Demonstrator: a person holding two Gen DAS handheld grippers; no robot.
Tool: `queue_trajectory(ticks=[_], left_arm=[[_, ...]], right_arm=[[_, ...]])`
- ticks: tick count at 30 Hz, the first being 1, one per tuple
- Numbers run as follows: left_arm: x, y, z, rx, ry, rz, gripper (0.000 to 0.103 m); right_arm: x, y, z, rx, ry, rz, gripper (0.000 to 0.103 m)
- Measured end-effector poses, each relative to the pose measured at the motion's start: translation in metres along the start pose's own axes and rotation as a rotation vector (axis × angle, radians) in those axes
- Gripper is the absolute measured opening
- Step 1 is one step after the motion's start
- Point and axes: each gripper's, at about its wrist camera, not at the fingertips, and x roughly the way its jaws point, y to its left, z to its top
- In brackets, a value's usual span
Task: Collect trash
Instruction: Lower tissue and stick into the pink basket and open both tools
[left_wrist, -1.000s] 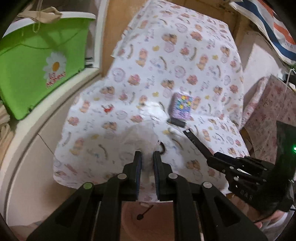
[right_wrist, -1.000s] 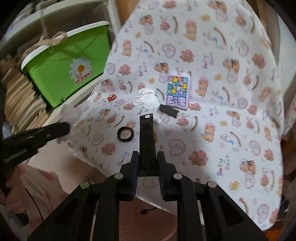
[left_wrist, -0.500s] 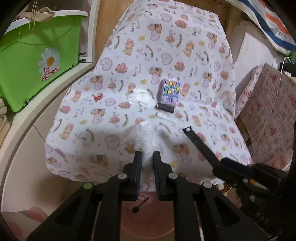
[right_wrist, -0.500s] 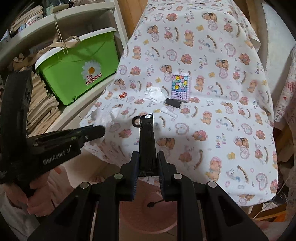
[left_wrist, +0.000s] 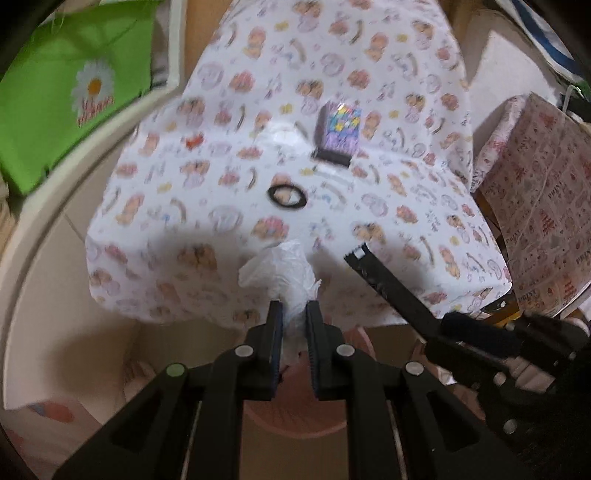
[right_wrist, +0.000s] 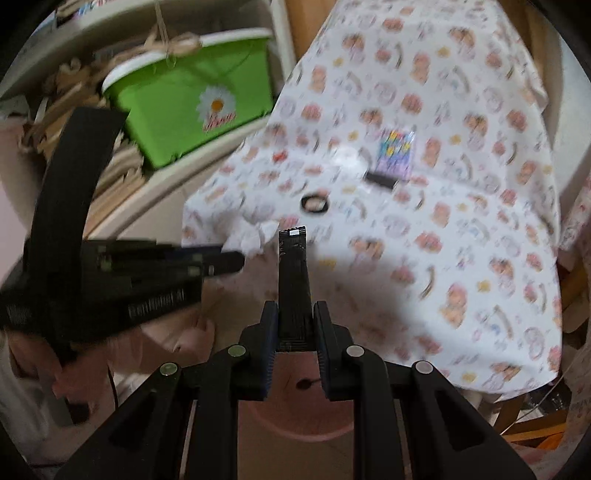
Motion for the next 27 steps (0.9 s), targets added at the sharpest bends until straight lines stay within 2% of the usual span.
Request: queue_trajectory(ticks=[4, 8, 12, 14, 18, 23, 27], left_arm=[[0.011, 0.015, -0.005, -0.067, 0.066, 0.000, 0.011], [0.019, 0.018, -0.010, -0.083, 0.101, -0.001, 0.011], [0.038, 0.019, -0.017, -0.109, 0.200, -0.031, 0.011], [0.052, 0.021, -0.023, -0.126, 0.257, -0.034, 0.011], [0.078, 0.020, -0.036, -0.098, 0.332, 0.009, 0.011], [0.100, 0.018, -0.043, -0.080, 0.379, 0.023, 0.011], [0.122, 0.027, -0.050, -0.124, 0.452, 0.023, 0.011]], right_arm=[[0.011, -0.002, -0.010, 0.009, 0.055, -0.013, 0.021], [0.023, -0.005, -0.018, 0.023, 0.115, -0.010, 0.021], [0.049, -0.008, -0.028, 0.071, 0.235, 0.023, 0.021], [0.060, -0.009, -0.033, 0.089, 0.276, 0.010, 0.021], [0.084, -0.014, -0.046, 0.125, 0.344, -0.023, 0.021], [0.111, -0.021, -0.063, 0.165, 0.437, -0.030, 0.021], [0.132, -0.025, -0.070, 0.179, 0.478, -0.034, 0.021]])
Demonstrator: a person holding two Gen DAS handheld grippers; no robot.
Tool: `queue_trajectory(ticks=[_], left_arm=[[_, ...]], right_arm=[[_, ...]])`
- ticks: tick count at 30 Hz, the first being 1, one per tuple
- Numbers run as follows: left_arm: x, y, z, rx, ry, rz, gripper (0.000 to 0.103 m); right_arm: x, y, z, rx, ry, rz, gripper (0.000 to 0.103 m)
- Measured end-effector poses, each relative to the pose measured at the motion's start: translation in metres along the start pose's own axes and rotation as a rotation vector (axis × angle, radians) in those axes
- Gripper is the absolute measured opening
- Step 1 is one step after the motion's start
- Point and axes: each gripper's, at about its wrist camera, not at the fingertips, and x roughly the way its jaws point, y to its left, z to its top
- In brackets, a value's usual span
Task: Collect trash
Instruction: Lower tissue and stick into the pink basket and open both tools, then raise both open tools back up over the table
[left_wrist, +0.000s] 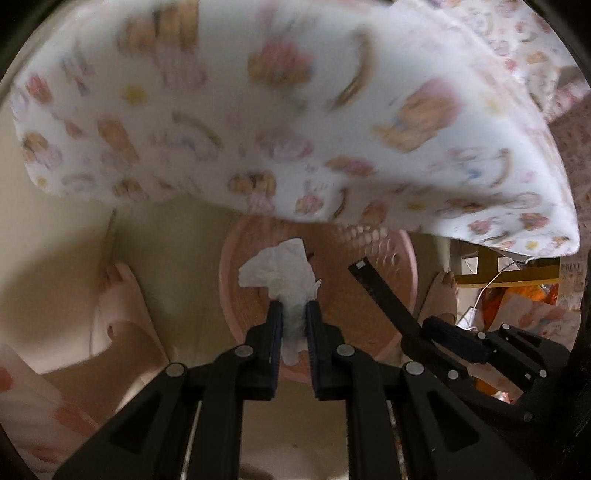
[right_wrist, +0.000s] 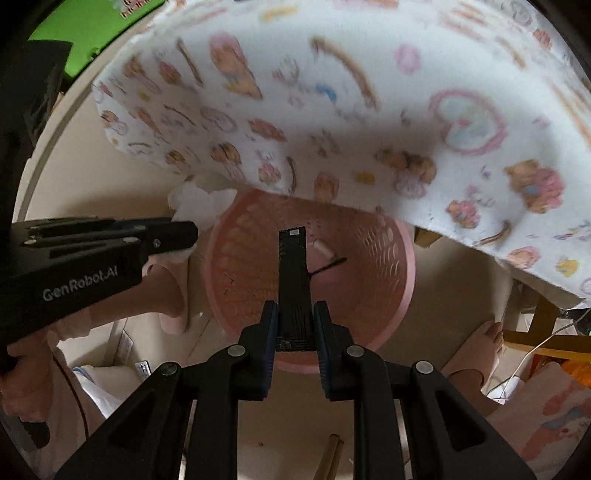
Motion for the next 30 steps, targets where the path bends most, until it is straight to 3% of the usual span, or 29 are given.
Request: queue_trajectory(ticks=[10, 16, 17, 18, 20, 22, 25, 28, 30], left_arm=[[0.023, -0.002, -0.004, 0.007, 0.086, -0.020, 0.011], [0.019, 0.001, -0.004, -0.015, 0.084, -0.028, 0.032], [0.016, 0.002, -0.004, -0.023, 0.077, -0.022, 0.041], [0.015, 0.004, -0.003, -0.025, 0.069, -0.015, 0.045], [0.010, 0.008, -0.001, -0.040, 0.042, 0.041, 0.050], [0.005, 0.014, 0.001, -0.062, 0.037, 0.052, 0.064], [-0.009, 0.017, 0.003, -0.081, 0.017, 0.090, 0.073], [-0.025, 0.021, 0.002, -0.095, -0.014, 0.085, 0.075], [-0.038, 0.018, 0.000, -0.066, -0.078, 0.151, 0.076]], right_arm=[[0.025, -0.008, 0.001, 0.031, 0.057, -0.021, 0.021], [0.038, -0.017, -0.002, 0.077, 0.111, -0.035, 0.023], [0.038, -0.018, -0.002, 0.088, 0.115, -0.026, 0.031], [0.038, -0.019, -0.002, 0.093, 0.114, -0.025, 0.046], [0.035, -0.020, -0.002, 0.096, 0.095, -0.047, 0.057], [0.027, -0.019, -0.002, 0.081, 0.055, -0.107, 0.057], [0.018, -0.023, 0.001, 0.079, 0.018, -0.145, 0.057], [0.003, -0.028, 0.004, 0.106, -0.039, -0.172, 0.057], [-0.010, -0.024, 0.004, 0.071, -0.135, -0.297, 0.057]])
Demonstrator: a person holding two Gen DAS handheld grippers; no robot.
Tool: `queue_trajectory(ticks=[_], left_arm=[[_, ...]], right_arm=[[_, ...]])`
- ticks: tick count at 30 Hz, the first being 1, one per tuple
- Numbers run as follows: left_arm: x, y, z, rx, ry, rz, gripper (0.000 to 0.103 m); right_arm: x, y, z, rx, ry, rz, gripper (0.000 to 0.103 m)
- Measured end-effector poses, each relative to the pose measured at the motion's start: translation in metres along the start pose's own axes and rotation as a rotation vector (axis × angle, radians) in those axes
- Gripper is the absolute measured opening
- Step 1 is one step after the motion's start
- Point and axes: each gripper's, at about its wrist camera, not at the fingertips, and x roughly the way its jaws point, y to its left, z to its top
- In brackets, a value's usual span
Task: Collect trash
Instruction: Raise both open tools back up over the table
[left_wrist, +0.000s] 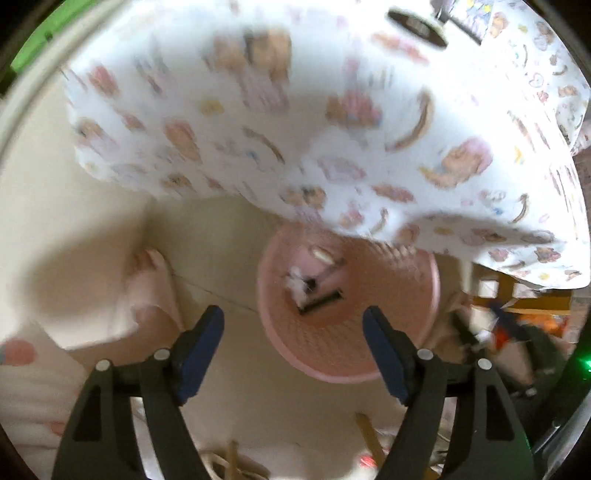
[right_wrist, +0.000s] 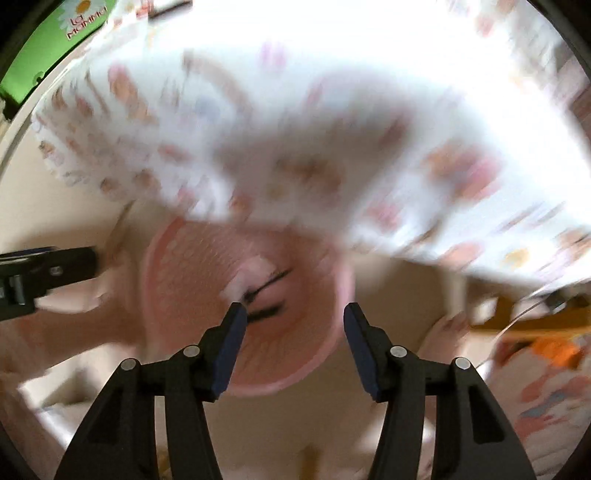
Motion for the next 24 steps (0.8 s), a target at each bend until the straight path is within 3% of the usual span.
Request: queue_trajectory(ticks=[2, 4, 6, 7, 10, 13, 18, 22, 24], left_arm=[[-0.015, -0.001, -0.001, 0.027, -0.068, 0.030, 0.076], [-0.031, -0.003, -0.002, 0.051, -0.145, 0.064, 0.076], [-0.056, -0.008, -0.006, 0.084, -0.292, 0.188, 0.076], [-0.065, -0.009, -0.008, 0.083, -0.338, 0.204, 0.077], [-0.098, 0.001, -0.010, 0.027, -0.444, 0.148, 0.079], [-0.127, -0.005, -0.011, 0.078, -0.572, 0.181, 0.087], [-0.165, -0.005, -0.005, 0.084, -0.672, 0.115, 0.099], [-0.189, -0.019, 0.011, 0.138, -0.705, 0.106, 0.101], [-0.200, -0.019, 0.022, 0.097, -0.717, 0.146, 0.101]], right_arm=[[-0.014, 0.003, 0.002, -0.035, -0.077, -0.077, 0.057], [-0.025, 0.002, 0.005, -0.031, -0.100, -0.033, 0.057], [-0.042, 0.000, 0.007, -0.025, -0.142, 0.012, 0.057], [-0.050, 0.000, 0.007, -0.026, -0.168, 0.013, 0.057], [-0.077, -0.004, 0.006, -0.044, -0.291, 0.021, 0.058], [-0.092, -0.007, 0.009, -0.066, -0.372, -0.004, 0.058], [-0.123, -0.012, 0.010, -0.064, -0.439, 0.136, 0.062], [-0.152, -0.014, 0.023, -0.093, -0.503, 0.119, 0.063], [-0.172, -0.023, 0.033, -0.085, -0.544, 0.125, 0.071]])
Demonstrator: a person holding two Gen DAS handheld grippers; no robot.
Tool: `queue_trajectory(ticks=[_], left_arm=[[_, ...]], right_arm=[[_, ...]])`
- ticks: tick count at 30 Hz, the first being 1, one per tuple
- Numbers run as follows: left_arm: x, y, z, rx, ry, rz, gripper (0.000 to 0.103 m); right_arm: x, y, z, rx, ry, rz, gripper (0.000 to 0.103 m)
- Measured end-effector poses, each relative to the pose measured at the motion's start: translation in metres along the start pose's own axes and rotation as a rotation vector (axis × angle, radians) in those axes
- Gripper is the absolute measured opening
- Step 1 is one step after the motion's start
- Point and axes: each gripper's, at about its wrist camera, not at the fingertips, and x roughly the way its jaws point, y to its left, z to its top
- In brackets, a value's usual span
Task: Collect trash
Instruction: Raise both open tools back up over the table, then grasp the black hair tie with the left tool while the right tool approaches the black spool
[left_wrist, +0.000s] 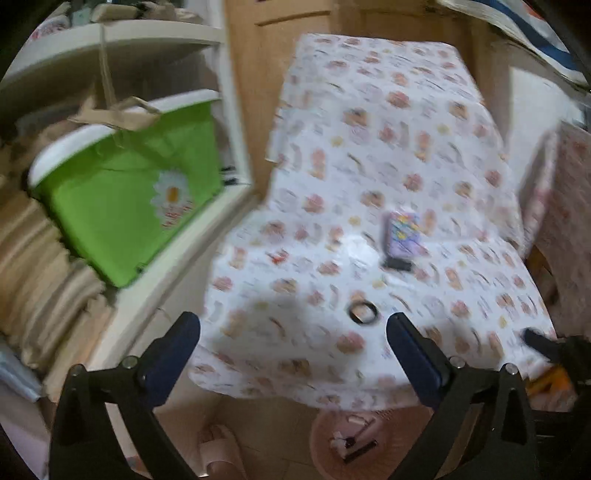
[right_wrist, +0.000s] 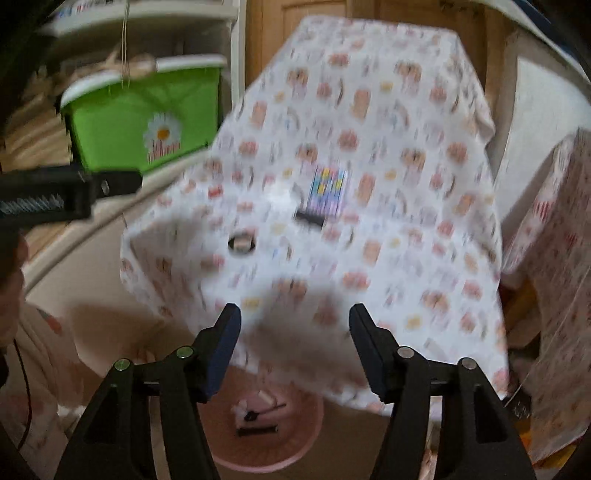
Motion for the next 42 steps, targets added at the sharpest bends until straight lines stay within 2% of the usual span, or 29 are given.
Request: queue_trajectory(ticks=[2, 3, 8, 11, 15, 19, 21, 22, 23, 25, 27, 28, 29, 30, 31, 32, 33, 37, 38, 39, 40, 41, 42], left_arm=[[-0.001, 0.008, 0.010, -0.029, -0.002, 0.068, 0.101], [0.001, 0.013, 0.014, -0.039, -0.001, 0.072, 0.101], [0.016, 0.030, 0.029, -0.074, 0.037, -0.015, 0.101], [0.029, 0.032, 0.041, -0.071, 0.051, -0.053, 0.103], [0.051, 0.029, 0.052, -0.049, 0.073, -0.084, 0.103], [0.076, 0.034, 0.043, -0.074, 0.113, -0.086, 0.103], [0.100, 0.038, 0.029, -0.098, 0.194, -0.033, 0.103], [0.118, 0.040, 0.021, -0.106, 0.275, -0.053, 0.103], [0.128, 0.041, 0.017, -0.116, 0.322, -0.092, 0.103], [0.145, 0.044, 0.009, -0.167, 0.377, -0.141, 0.103], [0.150, 0.040, 0.007, -0.175, 0.379, -0.171, 0.096], [0.150, 0.037, 0.007, -0.174, 0.382, -0.195, 0.085], [0.150, 0.032, 0.008, -0.177, 0.393, -0.252, 0.073], [0.151, 0.026, 0.007, -0.183, 0.414, -0.315, 0.065], [0.151, 0.021, 0.006, -0.193, 0.432, -0.365, 0.045], [0.153, 0.016, 0.005, -0.199, 0.446, -0.398, 0.033], [0.153, 0.013, 0.005, -0.202, 0.450, -0.413, 0.030], [0.155, -0.012, 0.008, -0.146, 0.439, -0.429, 0.029], [0.156, -0.021, 0.010, -0.118, 0.435, -0.421, 0.032], [0.158, -0.026, 0.010, -0.098, 0.446, -0.422, 0.038], [0.160, -0.030, 0.010, -0.084, 0.460, -0.421, 0.058], [0.165, -0.037, 0.009, -0.064, 0.481, -0.401, 0.072], [0.168, -0.042, 0.008, -0.052, 0.487, -0.389, 0.073]], right_arm=[[-0.003, -0.010, 0.022, 0.003, -0.022, -0.021, 0.072], [-0.005, -0.015, 0.033, -0.003, -0.024, -0.041, 0.072], [-0.012, -0.040, 0.080, -0.014, -0.081, -0.047, 0.073], [-0.006, -0.052, 0.095, 0.013, -0.095, -0.057, 0.073], [0.015, -0.072, 0.082, 0.152, -0.099, -0.024, 0.078], [0.056, -0.080, 0.058, 0.169, 0.013, -0.040, 0.078], [0.069, -0.081, 0.053, 0.153, 0.053, -0.042, 0.078], [0.071, -0.082, 0.051, 0.150, 0.057, -0.049, 0.078], [0.076, -0.083, 0.052, 0.156, 0.059, -0.054, 0.078], [0.082, -0.085, 0.052, 0.197, 0.067, -0.035, 0.078], [0.100, -0.087, 0.051, 0.282, 0.126, 0.025, 0.078], [0.105, -0.087, 0.050, 0.298, 0.147, 0.029, 0.078], [0.109, -0.089, 0.050, 0.320, 0.158, 0.023, 0.078], [0.110, -0.092, 0.050, 0.356, 0.152, 0.011, 0.078], [0.110, -0.096, 0.051, 0.387, 0.145, -0.004, 0.078], [0.109, -0.103, 0.053, 0.431, 0.141, -0.038, 0.078], [0.108, -0.105, 0.055, 0.446, 0.140, -0.055, 0.078], [0.108, -0.112, 0.062, 0.464, 0.133, -0.050, 0.078], [0.109, -0.113, 0.064, 0.466, 0.135, -0.048, 0.078], [0.111, -0.114, 0.066, 0.471, 0.137, -0.043, 0.078], [0.112, -0.114, 0.067, 0.475, 0.140, -0.043, 0.078], [0.112, -0.116, 0.067, 0.487, 0.147, -0.045, 0.078], [0.115, -0.119, 0.067, 0.520, 0.166, -0.040, 0.078]])
